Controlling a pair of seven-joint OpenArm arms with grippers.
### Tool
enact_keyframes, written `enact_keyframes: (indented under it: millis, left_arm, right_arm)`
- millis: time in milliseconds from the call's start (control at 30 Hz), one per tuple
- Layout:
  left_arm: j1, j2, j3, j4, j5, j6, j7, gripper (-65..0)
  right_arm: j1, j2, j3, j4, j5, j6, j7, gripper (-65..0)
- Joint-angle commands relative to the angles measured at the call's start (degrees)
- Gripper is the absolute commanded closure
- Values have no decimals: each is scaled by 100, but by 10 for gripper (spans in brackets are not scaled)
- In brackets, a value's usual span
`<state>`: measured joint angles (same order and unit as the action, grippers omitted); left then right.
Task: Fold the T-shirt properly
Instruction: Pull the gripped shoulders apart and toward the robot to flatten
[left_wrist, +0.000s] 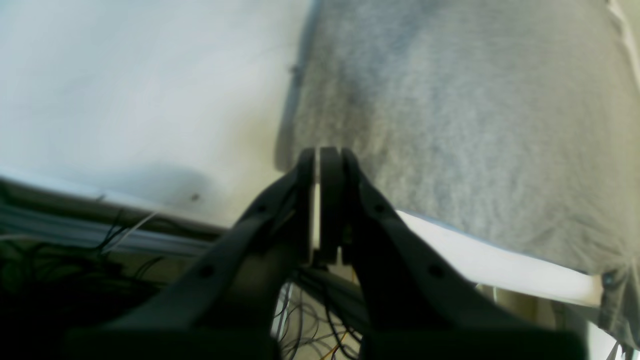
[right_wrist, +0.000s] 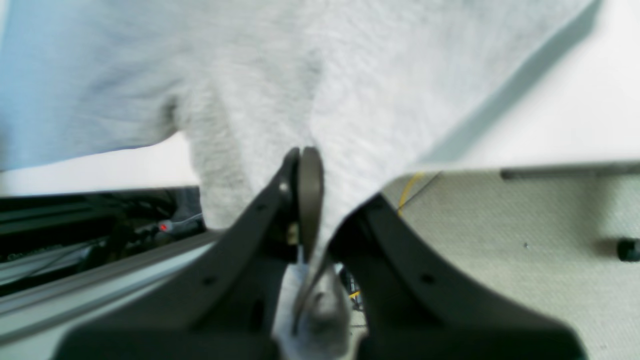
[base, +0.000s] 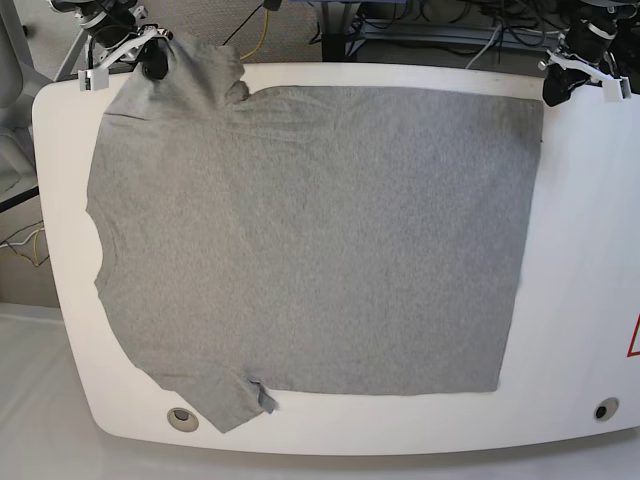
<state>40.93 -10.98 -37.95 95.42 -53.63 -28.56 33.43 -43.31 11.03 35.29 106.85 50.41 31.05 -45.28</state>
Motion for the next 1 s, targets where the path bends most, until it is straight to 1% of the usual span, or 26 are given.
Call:
enact_keyframes:
  millis: [0,200,600,967]
  left_arm:
    - [-62,-59,160,177,-79,-17,-144,0]
    - [-233,-66,198,303,-90,14,-142,0]
    - [-619,-75,208,379,-59,31,-39,0]
    - [-790,-77,250,303,-28,-4,97,0]
  right_arm:
    - [111,74,-63,232,209,25,171,0]
    - [361,101,-75,267,254,-20,177,0]
    - [875,104,-14,121,230,31,175,0]
    - [1000,115,27,155,97,9,214,0]
